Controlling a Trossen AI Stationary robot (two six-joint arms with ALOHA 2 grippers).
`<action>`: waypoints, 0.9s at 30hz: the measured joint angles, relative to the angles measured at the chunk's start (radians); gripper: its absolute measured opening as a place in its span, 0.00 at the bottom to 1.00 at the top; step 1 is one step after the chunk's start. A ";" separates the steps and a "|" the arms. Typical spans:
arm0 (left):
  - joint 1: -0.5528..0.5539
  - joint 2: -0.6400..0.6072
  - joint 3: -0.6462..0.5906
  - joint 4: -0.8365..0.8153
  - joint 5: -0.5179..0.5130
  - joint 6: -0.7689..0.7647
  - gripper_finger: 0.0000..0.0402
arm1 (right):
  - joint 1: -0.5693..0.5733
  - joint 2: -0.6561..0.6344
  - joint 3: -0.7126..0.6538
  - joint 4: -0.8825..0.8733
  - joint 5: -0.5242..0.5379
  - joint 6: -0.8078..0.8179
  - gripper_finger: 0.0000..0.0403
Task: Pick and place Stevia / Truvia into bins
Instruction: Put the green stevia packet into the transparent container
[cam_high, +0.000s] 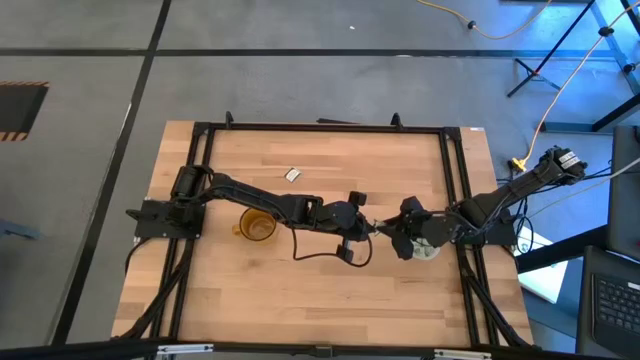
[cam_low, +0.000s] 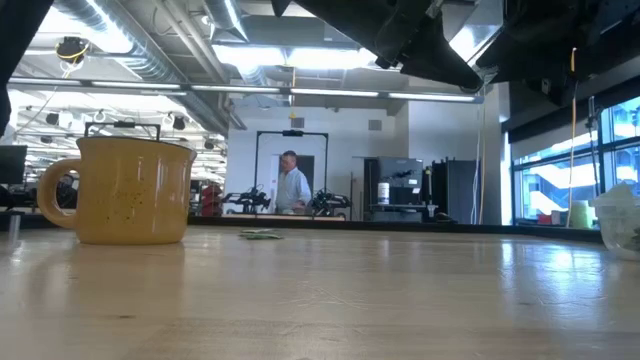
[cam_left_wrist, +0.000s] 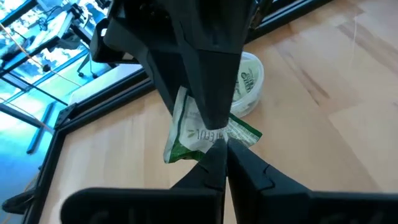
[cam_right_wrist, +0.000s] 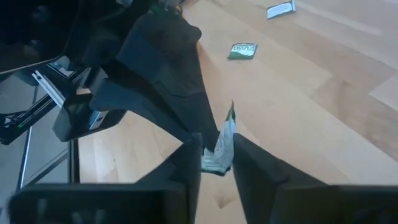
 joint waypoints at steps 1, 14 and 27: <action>0.000 0.000 0.000 0.000 0.000 0.005 0.01 | 0.000 0.000 0.000 -0.001 0.000 0.000 0.22; -0.010 0.000 0.000 -0.069 -0.014 0.006 0.17 | 0.000 0.000 0.000 -0.008 -0.021 -0.064 0.01; 0.055 -0.029 -0.015 -0.744 -0.098 -0.271 0.31 | 0.048 -0.167 0.000 -0.410 -0.098 0.158 0.00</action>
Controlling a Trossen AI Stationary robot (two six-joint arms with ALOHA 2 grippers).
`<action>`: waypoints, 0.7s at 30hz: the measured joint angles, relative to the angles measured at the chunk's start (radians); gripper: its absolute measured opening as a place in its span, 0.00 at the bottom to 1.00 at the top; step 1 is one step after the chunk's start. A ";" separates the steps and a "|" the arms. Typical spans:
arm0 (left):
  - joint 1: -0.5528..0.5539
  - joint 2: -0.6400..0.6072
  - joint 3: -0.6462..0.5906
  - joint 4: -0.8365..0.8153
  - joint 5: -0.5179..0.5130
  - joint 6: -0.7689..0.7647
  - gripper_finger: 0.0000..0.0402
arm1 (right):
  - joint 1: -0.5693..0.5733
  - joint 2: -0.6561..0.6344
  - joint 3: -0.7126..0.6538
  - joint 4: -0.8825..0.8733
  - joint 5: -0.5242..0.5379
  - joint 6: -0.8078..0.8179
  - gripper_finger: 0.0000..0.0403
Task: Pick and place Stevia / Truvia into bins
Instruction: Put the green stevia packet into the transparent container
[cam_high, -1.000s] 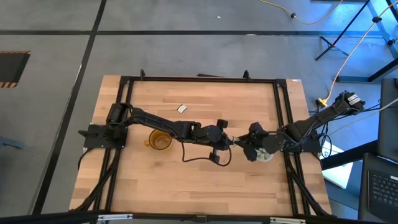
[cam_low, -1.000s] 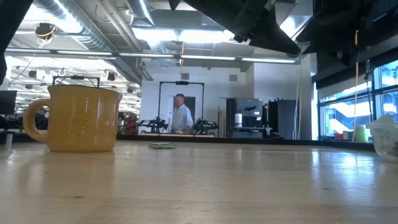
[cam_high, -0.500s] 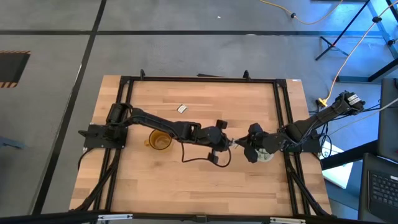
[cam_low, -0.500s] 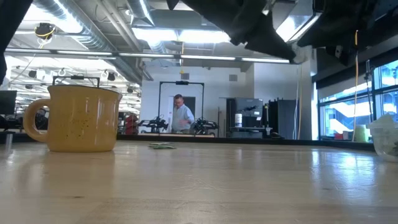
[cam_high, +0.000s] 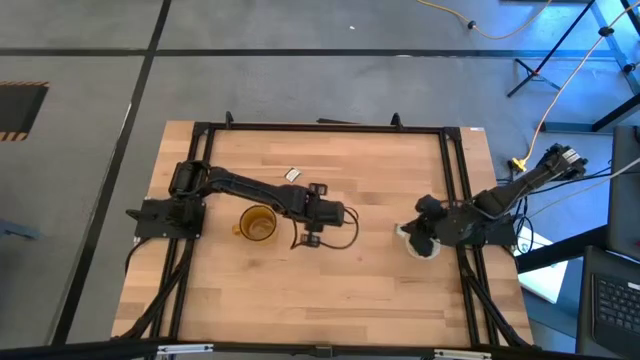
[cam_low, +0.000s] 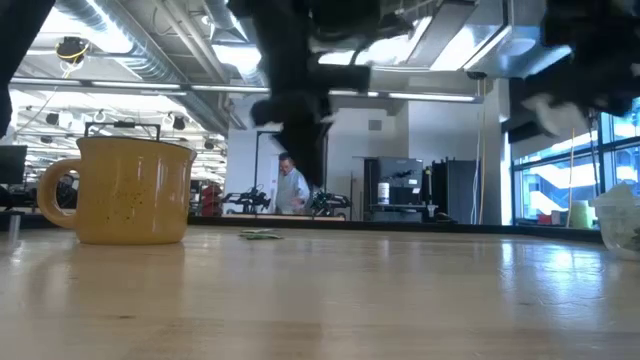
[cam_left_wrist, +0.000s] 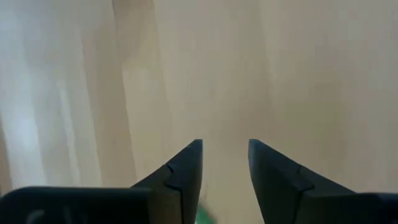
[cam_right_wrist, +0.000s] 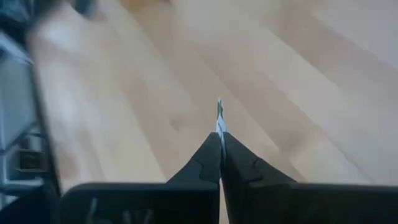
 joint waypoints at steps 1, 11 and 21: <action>0.011 -0.001 -0.013 -0.021 0.002 -0.011 0.30 | 0.011 -0.012 0.000 -0.057 -0.014 0.047 0.00; 0.106 -0.005 -0.109 -0.013 0.128 -0.035 0.29 | 0.143 -0.042 0.000 -0.252 -0.115 0.323 0.00; 0.121 -0.005 -0.110 -0.017 0.169 -0.019 0.28 | 0.166 -0.032 -0.150 -0.201 -0.140 0.454 0.00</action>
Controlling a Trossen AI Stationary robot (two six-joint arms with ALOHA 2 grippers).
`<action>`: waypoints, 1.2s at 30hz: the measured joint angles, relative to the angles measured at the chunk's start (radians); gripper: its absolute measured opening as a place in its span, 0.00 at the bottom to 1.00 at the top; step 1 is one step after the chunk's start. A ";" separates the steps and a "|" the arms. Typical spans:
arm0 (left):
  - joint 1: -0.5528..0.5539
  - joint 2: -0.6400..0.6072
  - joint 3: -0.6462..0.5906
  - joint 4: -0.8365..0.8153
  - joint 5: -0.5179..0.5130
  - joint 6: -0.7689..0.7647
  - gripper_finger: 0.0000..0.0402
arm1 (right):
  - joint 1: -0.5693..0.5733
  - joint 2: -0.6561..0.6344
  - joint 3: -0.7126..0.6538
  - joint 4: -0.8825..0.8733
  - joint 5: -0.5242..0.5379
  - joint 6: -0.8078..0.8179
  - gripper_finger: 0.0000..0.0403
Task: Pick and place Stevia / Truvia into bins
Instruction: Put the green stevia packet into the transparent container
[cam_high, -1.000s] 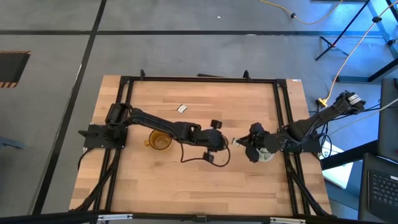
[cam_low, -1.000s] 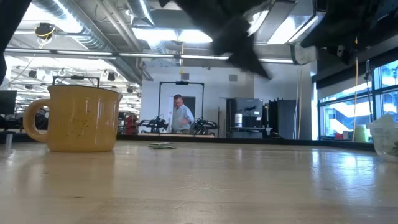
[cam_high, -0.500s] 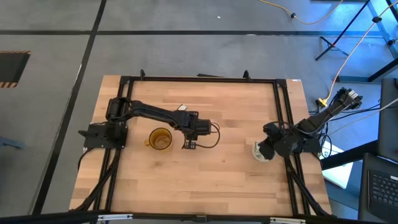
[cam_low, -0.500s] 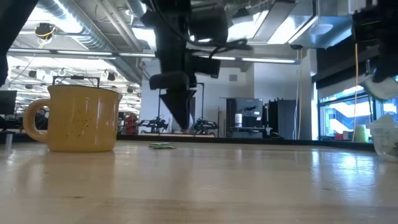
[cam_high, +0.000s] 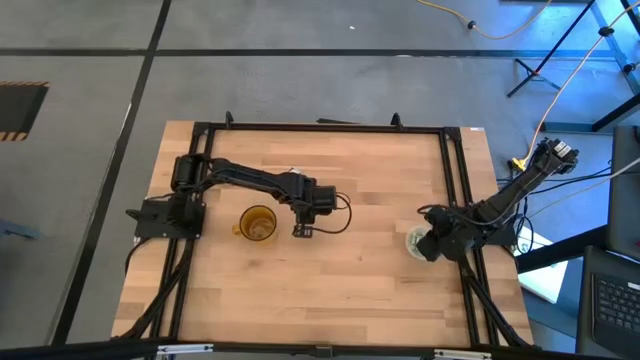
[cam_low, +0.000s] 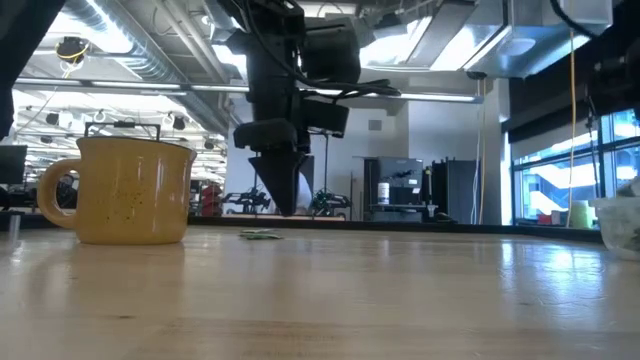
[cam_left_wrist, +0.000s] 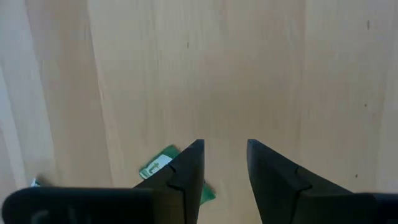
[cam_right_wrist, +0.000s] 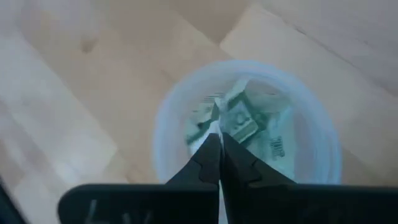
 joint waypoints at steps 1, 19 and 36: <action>0.000 0.000 0.000 -0.002 0.001 0.000 0.28 | 0.000 0.000 -0.013 0.001 0.001 0.014 0.00; 0.050 0.000 0.000 -0.146 -0.039 -0.017 0.28 | 0.000 0.000 -0.061 -0.007 0.030 0.024 0.26; 0.083 0.046 0.000 -0.139 0.006 -0.044 0.21 | 0.000 0.000 0.103 -0.023 0.202 -0.139 0.31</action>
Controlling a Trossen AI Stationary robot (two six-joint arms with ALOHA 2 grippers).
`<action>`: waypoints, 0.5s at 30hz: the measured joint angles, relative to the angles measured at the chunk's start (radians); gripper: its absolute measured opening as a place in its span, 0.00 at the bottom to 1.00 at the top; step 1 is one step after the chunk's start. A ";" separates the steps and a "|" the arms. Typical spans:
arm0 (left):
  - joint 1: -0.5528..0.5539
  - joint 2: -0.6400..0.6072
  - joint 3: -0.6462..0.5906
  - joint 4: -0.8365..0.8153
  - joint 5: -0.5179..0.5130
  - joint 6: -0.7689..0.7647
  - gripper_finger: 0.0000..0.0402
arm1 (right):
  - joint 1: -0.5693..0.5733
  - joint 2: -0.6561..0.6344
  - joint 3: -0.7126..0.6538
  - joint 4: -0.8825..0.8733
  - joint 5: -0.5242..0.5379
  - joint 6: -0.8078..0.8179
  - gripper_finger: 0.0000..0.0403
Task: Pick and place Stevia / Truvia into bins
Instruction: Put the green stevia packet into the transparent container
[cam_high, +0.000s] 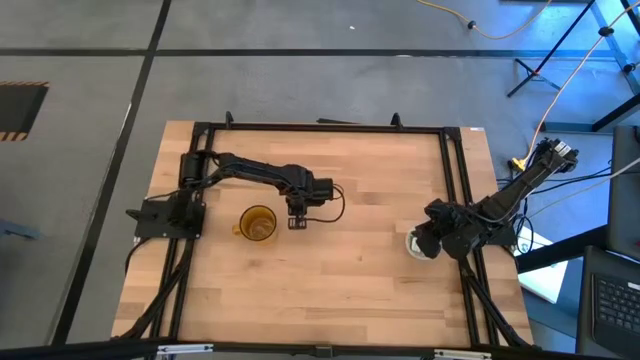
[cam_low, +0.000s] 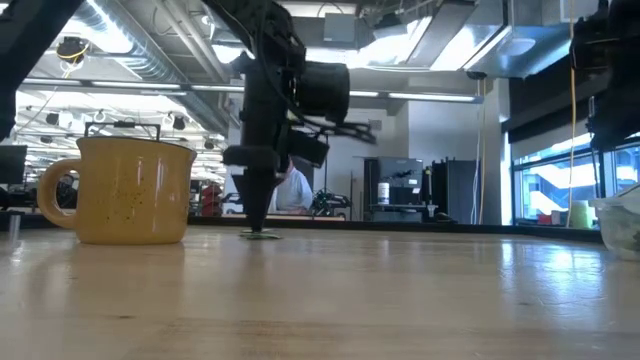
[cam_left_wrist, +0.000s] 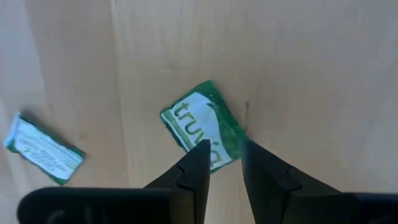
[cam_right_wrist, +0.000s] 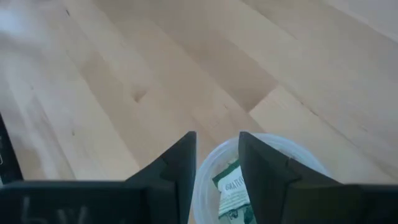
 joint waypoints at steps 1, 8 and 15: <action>0.001 0.010 0.000 0.000 0.000 -0.008 0.21 | 0.000 0.000 0.001 0.000 0.000 0.000 0.31; 0.003 0.028 0.000 0.003 -0.004 -0.001 0.21 | 0.000 0.000 0.001 0.008 -0.001 0.000 0.31; 0.003 0.029 0.000 0.005 0.001 0.001 0.13 | 0.000 0.000 0.001 0.018 -0.005 0.000 0.31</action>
